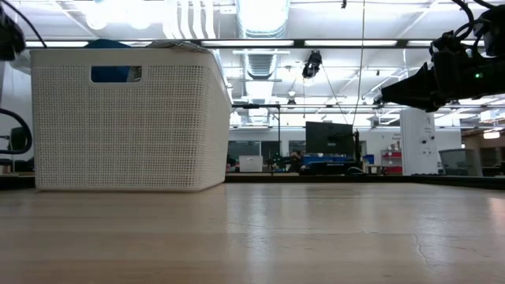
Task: Pick & Place Medicine items
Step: Return to Home Position
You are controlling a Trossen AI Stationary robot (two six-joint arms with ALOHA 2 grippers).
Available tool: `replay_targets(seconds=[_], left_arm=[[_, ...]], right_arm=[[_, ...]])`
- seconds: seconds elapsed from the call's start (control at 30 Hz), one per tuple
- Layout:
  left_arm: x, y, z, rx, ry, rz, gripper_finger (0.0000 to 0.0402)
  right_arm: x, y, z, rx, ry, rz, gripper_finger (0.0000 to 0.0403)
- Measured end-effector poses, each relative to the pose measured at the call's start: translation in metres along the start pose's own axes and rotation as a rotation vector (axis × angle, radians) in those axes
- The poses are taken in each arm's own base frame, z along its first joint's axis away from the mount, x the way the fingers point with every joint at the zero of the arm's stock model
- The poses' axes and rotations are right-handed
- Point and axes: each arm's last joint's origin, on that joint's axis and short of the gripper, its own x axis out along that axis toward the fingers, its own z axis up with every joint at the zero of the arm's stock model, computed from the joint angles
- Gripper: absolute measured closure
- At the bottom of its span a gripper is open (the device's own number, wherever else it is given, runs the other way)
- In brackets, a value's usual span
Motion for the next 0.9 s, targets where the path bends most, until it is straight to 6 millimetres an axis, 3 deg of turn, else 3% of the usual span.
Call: replay_targets(seconds=[0.67,0.9], left_arm=[[-0.045,0.001,-0.054,-0.024,-0.224,0.058,0.0108],[-0.054,0.002,-0.059,-0.04,-0.252,0.075,0.0108]], right_arm=[[0.0,0.0,0.0,0.0,0.0,0.0,0.0165],[0.0,0.0,0.0,0.0,0.0,0.0,0.0165]])
